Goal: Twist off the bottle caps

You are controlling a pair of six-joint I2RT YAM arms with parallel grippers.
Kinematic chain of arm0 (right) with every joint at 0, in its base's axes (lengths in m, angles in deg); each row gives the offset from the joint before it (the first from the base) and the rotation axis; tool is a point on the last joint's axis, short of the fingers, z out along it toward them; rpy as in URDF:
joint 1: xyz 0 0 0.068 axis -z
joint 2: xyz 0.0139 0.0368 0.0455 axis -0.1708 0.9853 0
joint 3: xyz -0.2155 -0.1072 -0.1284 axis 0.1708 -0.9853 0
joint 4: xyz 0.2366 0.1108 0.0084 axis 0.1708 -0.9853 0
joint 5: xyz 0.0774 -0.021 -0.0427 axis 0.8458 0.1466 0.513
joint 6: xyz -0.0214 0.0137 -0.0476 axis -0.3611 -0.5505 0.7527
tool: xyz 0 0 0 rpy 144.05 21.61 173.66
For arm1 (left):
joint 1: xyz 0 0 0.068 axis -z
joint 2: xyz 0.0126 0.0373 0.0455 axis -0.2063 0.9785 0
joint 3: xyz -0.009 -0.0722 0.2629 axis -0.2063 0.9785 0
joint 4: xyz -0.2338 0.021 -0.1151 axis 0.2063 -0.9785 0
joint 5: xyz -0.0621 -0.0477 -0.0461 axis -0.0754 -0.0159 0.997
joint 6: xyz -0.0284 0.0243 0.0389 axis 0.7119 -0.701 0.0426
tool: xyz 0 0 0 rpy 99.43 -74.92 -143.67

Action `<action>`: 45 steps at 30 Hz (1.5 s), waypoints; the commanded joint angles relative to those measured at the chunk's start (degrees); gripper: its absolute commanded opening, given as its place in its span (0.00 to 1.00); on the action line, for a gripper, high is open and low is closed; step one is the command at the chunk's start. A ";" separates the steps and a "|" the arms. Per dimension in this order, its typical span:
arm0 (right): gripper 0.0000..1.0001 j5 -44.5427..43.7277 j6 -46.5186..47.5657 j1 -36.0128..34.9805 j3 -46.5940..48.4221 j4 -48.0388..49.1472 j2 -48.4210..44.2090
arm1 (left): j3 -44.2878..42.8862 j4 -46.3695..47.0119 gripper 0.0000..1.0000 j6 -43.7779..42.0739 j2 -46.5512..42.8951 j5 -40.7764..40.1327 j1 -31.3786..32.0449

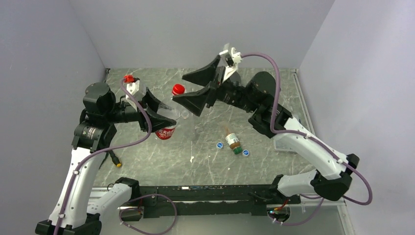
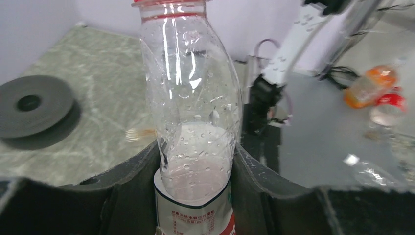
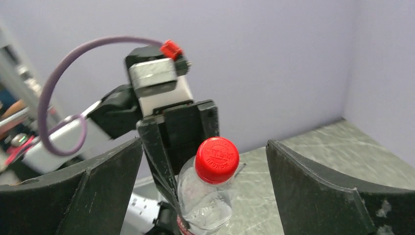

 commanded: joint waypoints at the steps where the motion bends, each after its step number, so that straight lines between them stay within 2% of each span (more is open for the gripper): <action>1: 1.00 -26.30 1.02 -5.28 -2.21 -2.60 -3.14 | 1.57 -6.07 0.03 -14.49 -2.22 -13.84 -0.19; 6: 1.00 -40.49 1.03 -10.06 9.40 -16.52 5.37 | 6.76 -2.86 0.00 -19.53 -5.03 -23.13 -0.12; 12: 1.00 -42.63 -1.55 -10.80 14.90 -18.72 10.00 | 6.71 -2.88 0.00 -20.92 -4.83 -27.93 -0.10; 15: 0.96 -44.20 -3.09 -10.81 15.33 -18.84 10.92 | 7.25 -1.97 0.00 -20.65 -5.47 -28.71 -0.10; 20: 0.82 -44.32 -6.14 -10.66 12.38 -15.55 9.82 | 7.94 -0.55 0.00 -19.84 -5.96 -28.56 -0.17; 25: 0.68 -40.39 -9.93 -9.06 11.03 -13.24 9.72 | 8.16 -0.20 0.00 -19.52 -5.91 -28.15 -0.14; 32: 0.63 -37.30 -13.34 -7.21 13.70 -14.65 12.34 | 8.23 -0.14 0.00 -19.43 -6.25 -28.03 -0.14; 40: 0.51 -36.06 -13.71 -7.12 16.96 -15.62 14.98 | 8.33 0.07 0.00 -19.26 -6.44 -27.89 -0.12; 43: 0.42 -35.71 -13.84 -7.12 17.12 -15.54 15.21 | 8.34 -0.02 0.00 -19.25 -6.57 -27.92 -0.11; 45: 0.31 -35.71 -13.77 -7.12 17.12 -15.45 15.14 | 8.24 0.07 0.00 -19.05 -6.68 -27.92 -0.13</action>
